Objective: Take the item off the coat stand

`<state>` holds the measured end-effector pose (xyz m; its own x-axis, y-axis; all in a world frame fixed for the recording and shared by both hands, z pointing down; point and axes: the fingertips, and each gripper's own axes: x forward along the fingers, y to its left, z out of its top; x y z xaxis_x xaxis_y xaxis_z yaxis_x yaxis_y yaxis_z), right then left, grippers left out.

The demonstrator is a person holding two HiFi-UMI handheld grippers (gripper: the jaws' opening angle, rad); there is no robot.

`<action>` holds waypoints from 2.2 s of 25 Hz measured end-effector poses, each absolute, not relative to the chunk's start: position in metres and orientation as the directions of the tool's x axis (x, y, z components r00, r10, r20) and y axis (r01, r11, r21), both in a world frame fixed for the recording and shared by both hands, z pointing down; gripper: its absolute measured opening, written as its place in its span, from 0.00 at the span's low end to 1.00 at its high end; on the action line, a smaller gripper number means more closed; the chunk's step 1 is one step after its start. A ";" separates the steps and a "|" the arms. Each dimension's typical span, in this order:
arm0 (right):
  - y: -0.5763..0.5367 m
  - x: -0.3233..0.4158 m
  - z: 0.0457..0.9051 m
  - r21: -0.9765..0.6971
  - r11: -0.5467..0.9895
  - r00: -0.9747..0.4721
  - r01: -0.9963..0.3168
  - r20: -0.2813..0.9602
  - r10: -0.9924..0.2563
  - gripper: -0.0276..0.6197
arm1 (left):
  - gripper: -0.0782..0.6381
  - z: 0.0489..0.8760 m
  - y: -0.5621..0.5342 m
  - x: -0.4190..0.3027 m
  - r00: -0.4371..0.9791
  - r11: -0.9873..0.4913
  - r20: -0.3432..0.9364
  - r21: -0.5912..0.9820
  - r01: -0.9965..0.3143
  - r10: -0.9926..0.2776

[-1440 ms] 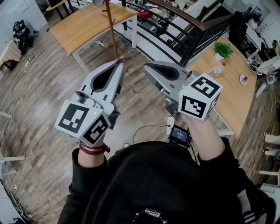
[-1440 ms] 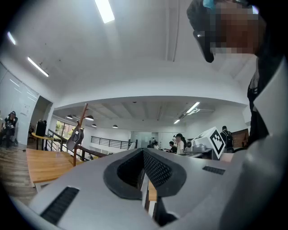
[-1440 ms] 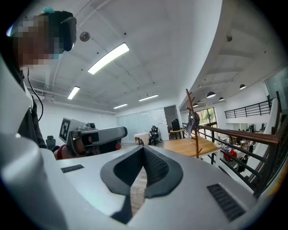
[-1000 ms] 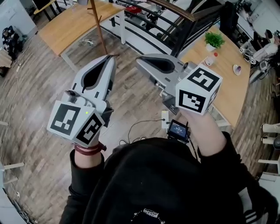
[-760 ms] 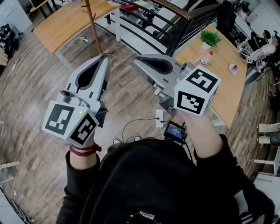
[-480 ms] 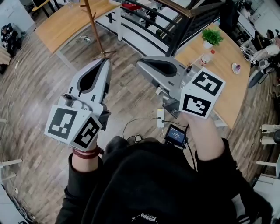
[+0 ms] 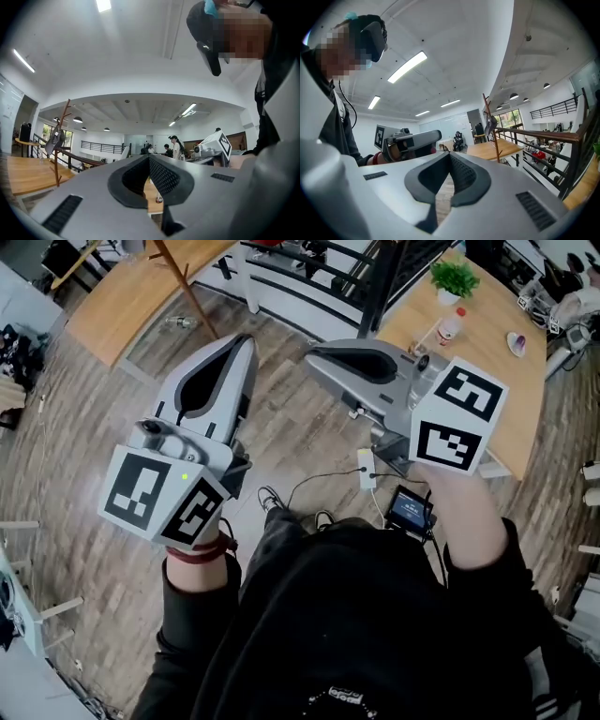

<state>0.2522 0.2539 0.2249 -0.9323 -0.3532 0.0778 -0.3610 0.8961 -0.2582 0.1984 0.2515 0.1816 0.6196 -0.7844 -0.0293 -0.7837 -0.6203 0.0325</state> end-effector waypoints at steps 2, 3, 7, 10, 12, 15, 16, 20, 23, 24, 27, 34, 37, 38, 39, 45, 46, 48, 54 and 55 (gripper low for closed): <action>0.250 0.257 0.226 -0.263 0.888 -0.926 -0.377 0.085 -0.368 0.07 | 0.12 0.182 0.245 0.199 0.625 -0.625 -0.033 0.041 -0.779 -0.780; 0.248 0.258 0.227 -0.266 0.885 -0.924 -0.382 0.090 -0.372 0.07 | 0.12 0.184 0.241 0.200 0.627 -0.627 -0.032 0.042 -0.778 -0.779; 0.235 0.245 0.233 -0.281 0.883 -0.926 -0.377 0.111 -0.360 0.07 | 0.12 0.193 0.217 0.188 0.637 -0.638 -0.022 0.052 -0.769 -0.770; 0.219 0.220 0.231 -0.265 0.885 -0.923 -0.382 0.141 -0.357 0.07 | 0.12 0.190 0.196 0.163 0.649 -0.649 -0.037 0.080 -0.756 -0.760; 0.210 0.212 0.228 -0.264 0.883 -0.921 -0.387 0.142 -0.362 0.07 | 0.12 0.187 0.187 0.153 0.653 -0.654 -0.043 0.086 -0.751 -0.756; 0.204 0.211 0.225 -0.263 0.878 -0.917 -0.399 0.119 -0.381 0.07 | 0.12 0.188 0.182 0.150 0.666 -0.667 -0.047 0.073 -0.741 -0.745; 0.203 0.211 0.225 -0.262 0.876 -0.914 -0.405 0.113 -0.389 0.07 | 0.12 0.188 0.182 0.151 0.672 -0.674 -0.048 0.067 -0.736 -0.739; 0.191 0.195 0.214 -0.259 0.869 -0.906 -0.422 0.110 -0.408 0.07 | 0.12 0.180 0.172 0.135 0.697 -0.699 -0.046 0.056 -0.713 -0.715; 0.170 0.166 0.207 -0.259 0.858 -0.896 -0.443 0.117 -0.428 0.07 | 0.12 0.173 0.149 0.106 0.710 -0.712 -0.053 0.062 -0.699 -0.702; 0.163 0.159 0.207 -0.259 0.854 -0.893 -0.451 0.120 -0.435 0.07 | 0.12 0.173 0.142 0.098 0.715 -0.717 -0.059 0.065 -0.694 -0.697; 0.152 0.142 0.208 -0.267 0.846 -0.887 -0.462 0.124 -0.445 0.07 | 0.12 0.174 0.129 0.082 0.727 -0.730 -0.068 0.070 -0.680 -0.683; 0.137 0.107 0.211 -0.282 0.853 -0.899 -0.439 0.126 -0.420 0.07 | 0.12 0.185 0.119 0.050 0.723 -0.726 -0.063 0.081 -0.683 -0.688; 0.133 0.088 0.209 -0.278 0.869 -0.913 -0.408 0.131 -0.387 0.07 | 0.12 0.183 0.118 0.031 0.703 -0.706 -0.064 0.075 -0.704 -0.708; 0.132 0.083 0.207 -0.279 0.874 -0.918 -0.397 0.131 -0.375 0.07 | 0.12 0.182 0.118 0.025 0.695 -0.698 -0.066 0.076 -0.712 -0.716; 0.130 0.078 0.207 -0.282 0.879 -0.923 -0.386 0.130 -0.363 0.07 | 0.12 0.182 0.118 0.019 0.686 -0.689 -0.067 0.079 -0.720 -0.725; 0.107 0.040 0.213 -0.301 0.914 -0.962 -0.273 0.111 -0.251 0.07 | 0.12 0.195 0.106 -0.017 0.604 -0.605 -0.036 0.082 -0.792 -0.796; 0.102 0.034 0.216 -0.304 0.918 -0.967 -0.254 0.106 -0.232 0.07 | 0.12 0.197 0.102 -0.023 0.587 -0.588 -0.032 0.079 -0.805 -0.809; 0.092 0.023 0.219 -0.311 0.926 -0.976 -0.215 0.098 -0.194 0.07 | 0.12 0.199 0.096 -0.036 0.552 -0.552 -0.025 0.073 -0.831 -0.834; 0.062 -0.011 0.210 -0.310 0.944 -0.993 -0.111 0.071 -0.094 0.07 | 0.12 0.191 0.072 -0.074 0.441 -0.441 -0.023 0.064 -0.895 -0.897; 0.057 -0.013 0.208 -0.308 0.946 -0.994 -0.099 0.069 -0.081 0.07 | 0.12 0.190 0.067 -0.077 0.430 -0.431 -0.023 0.063 -0.900 -0.902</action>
